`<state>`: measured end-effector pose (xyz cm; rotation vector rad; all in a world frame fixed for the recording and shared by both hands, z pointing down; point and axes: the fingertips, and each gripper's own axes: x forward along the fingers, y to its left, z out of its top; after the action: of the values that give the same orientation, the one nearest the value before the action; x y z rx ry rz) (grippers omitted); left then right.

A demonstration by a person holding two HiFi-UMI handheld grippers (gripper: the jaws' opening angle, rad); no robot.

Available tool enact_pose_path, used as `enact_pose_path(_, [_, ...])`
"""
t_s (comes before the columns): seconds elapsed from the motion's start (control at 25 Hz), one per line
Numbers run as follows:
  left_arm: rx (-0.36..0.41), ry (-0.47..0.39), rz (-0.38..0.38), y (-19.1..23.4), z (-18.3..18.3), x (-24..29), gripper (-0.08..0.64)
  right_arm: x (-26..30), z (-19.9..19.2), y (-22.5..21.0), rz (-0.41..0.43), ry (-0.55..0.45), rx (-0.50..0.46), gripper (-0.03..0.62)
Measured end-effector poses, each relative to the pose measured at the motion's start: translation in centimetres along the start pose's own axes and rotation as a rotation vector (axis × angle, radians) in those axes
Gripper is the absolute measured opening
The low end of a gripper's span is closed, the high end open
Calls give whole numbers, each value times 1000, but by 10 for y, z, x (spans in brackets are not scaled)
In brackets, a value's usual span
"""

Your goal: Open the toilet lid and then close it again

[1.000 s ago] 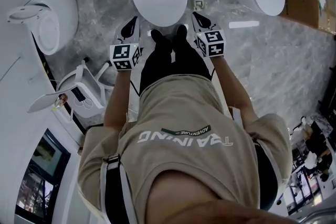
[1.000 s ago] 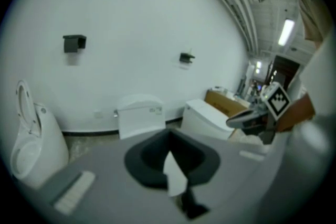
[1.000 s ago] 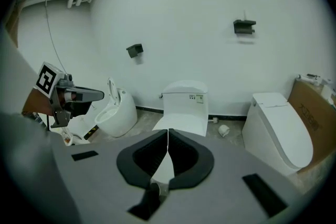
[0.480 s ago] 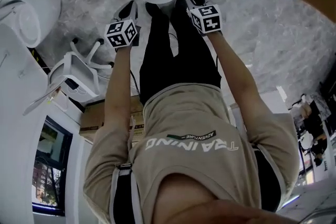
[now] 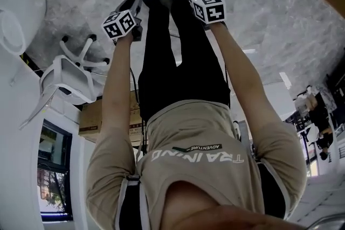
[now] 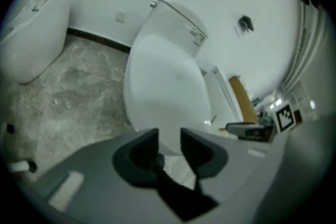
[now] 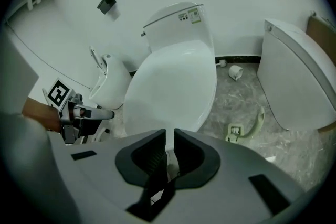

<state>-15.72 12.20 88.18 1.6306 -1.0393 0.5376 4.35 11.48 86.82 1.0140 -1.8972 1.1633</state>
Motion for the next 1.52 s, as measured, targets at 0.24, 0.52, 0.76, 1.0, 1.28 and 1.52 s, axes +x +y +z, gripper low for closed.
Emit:
enact_pose_path(0.24, [-111,-23,-43,14,-5,27,147,22,-17,-13,3,29,51,17])
enact_pose_path(0.52, [-152,-31,-63,33,-6,28,140,33,-21,-9,6,25,32,17])
enact_pose_path(0.76, [-179,-28,-59,38,-5,31,93,37,-26,-12,7,42,34,17])
enact_pose_path(1.0, [-228,-40,-102,35,-4,28,94,42,-23,-10,26,51,51,17])
enact_pose_path(1.28, [-231,-43,-93,36,-2,27,110,52,-20,-11,31,51,88,17])
enact_pose_path(1.52, [-222,-39,-95,35,0,28,132,50,-21,-13,58,45,169,17])
